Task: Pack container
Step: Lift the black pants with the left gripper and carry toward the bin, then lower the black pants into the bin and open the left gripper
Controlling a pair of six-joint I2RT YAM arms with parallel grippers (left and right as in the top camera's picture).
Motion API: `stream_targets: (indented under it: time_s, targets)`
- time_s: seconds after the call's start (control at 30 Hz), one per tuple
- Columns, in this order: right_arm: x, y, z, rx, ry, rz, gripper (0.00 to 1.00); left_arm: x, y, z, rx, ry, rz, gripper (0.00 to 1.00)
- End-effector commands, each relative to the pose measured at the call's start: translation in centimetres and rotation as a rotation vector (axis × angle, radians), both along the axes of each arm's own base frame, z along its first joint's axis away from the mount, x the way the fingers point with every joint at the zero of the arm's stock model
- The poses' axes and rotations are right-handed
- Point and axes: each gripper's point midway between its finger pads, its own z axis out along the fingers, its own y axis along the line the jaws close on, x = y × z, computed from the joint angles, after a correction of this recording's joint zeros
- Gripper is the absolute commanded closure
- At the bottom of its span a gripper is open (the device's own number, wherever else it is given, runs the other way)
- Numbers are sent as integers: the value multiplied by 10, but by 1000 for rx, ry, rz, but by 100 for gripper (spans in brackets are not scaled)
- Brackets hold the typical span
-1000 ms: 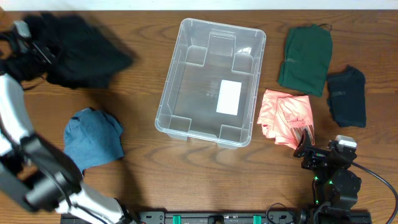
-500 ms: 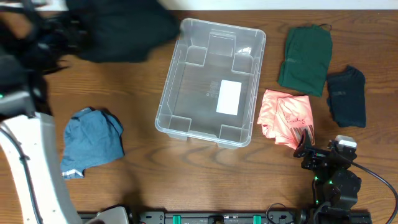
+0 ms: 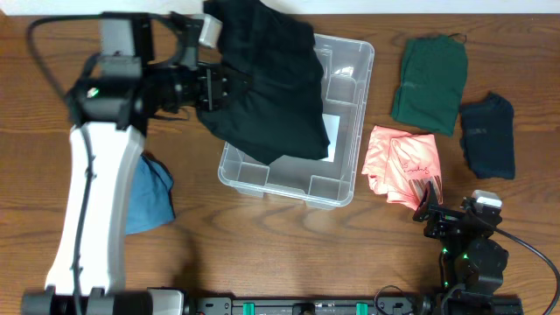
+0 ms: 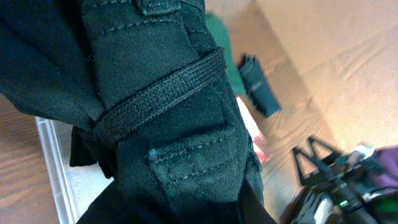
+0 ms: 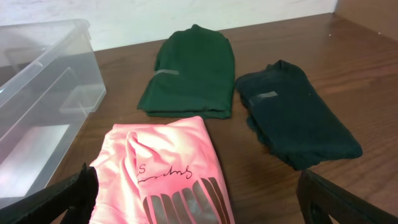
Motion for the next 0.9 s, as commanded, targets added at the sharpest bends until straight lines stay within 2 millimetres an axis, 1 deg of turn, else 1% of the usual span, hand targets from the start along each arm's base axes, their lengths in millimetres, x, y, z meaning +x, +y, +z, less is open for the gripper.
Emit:
stream_targets:
  time_s: [0.0, 0.07, 0.17, 0.3, 0.37, 0.47, 0.5, 0.6, 0.7, 0.8, 0.87]
  targets:
    - [0, 2, -1, 10, -1, 5, 1, -5, -30, 4, -27, -89, -170, 94]
    - [0, 2, -1, 10, -1, 5, 1, -4, -44, -12, -20, -60, -213, 94]
    - [0, 2, -1, 10, -1, 5, 1, -1, -58, -33, -10, -18, -254, 94]
    - [0, 2, -1, 10, -1, 5, 1, 8, -68, -58, -4, 31, -270, 94]
    - [0, 2, -1, 10, -1, 5, 1, 16, -69, -72, 11, 66, -247, 94]
    - [0, 2, -1, 10, -1, 6, 1, 34, -60, -100, 100, 134, -128, 94]
    - [0, 2, -1, 10, -1, 6, 1, 38, -59, -105, 112, 144, -107, 94]
    - [0, 2, -1, 10, -1, 5, 1, 48, -62, -114, 102, 173, -66, 94]
    - [0, 2, -1, 10, -1, 5, 1, 55, -62, -125, 143, 191, -9, 94]
    - [0, 2, -1, 10, -1, 6, 1, 53, -69, -128, 159, 188, -17, 94]
    - [0, 2, -1, 10, -1, 5, 1, 50, -78, -126, 146, 199, -21, 94]
